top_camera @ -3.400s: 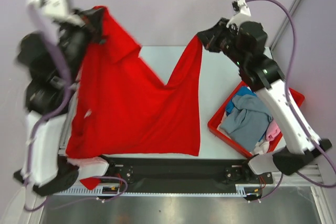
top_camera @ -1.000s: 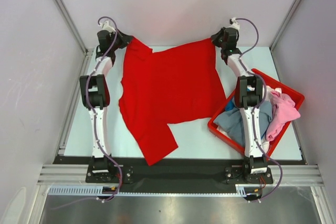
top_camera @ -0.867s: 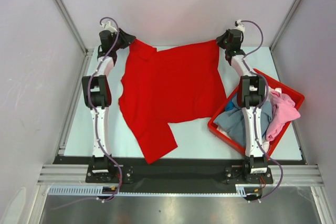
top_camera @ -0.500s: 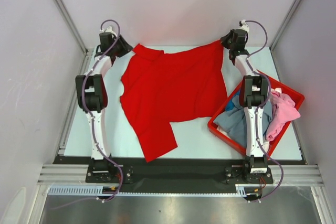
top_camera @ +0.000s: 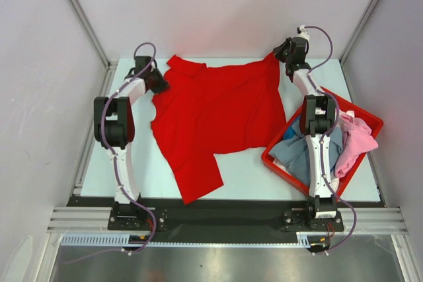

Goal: Fold and stack the t-shirts
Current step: Flatten the tshirt out

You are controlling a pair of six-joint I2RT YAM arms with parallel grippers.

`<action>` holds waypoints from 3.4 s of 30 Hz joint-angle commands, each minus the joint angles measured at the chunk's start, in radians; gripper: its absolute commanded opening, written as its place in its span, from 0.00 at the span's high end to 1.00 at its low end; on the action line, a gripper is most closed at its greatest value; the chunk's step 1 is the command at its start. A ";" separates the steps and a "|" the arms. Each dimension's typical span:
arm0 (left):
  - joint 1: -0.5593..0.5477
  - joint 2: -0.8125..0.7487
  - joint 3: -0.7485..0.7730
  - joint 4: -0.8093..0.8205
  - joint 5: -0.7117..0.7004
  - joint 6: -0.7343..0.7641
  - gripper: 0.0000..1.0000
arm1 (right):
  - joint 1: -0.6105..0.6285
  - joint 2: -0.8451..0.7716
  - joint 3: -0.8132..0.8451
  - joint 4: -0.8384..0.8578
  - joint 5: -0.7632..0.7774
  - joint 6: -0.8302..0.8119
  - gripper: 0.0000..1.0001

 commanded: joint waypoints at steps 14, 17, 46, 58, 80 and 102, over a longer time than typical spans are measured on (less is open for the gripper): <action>0.108 -0.002 -0.148 -0.075 -0.134 -0.230 0.96 | 0.009 -0.061 -0.039 0.027 0.000 0.000 1.00; 0.151 0.013 -0.150 -0.116 -0.132 -0.234 1.00 | 0.015 -0.066 -0.039 0.018 -0.003 0.003 1.00; 0.117 0.017 0.064 0.258 0.170 0.069 0.16 | 0.023 0.011 0.013 0.065 -0.102 0.055 1.00; 0.182 0.401 0.620 0.304 0.340 0.115 0.23 | 0.000 0.031 -0.001 0.136 -0.137 0.115 1.00; 0.094 0.449 0.593 0.198 -0.111 -0.098 0.29 | 0.000 0.000 -0.079 0.185 -0.151 0.159 1.00; 0.104 0.208 0.212 0.561 -0.105 -0.181 0.36 | -0.008 -0.031 -0.142 0.196 -0.161 0.162 1.00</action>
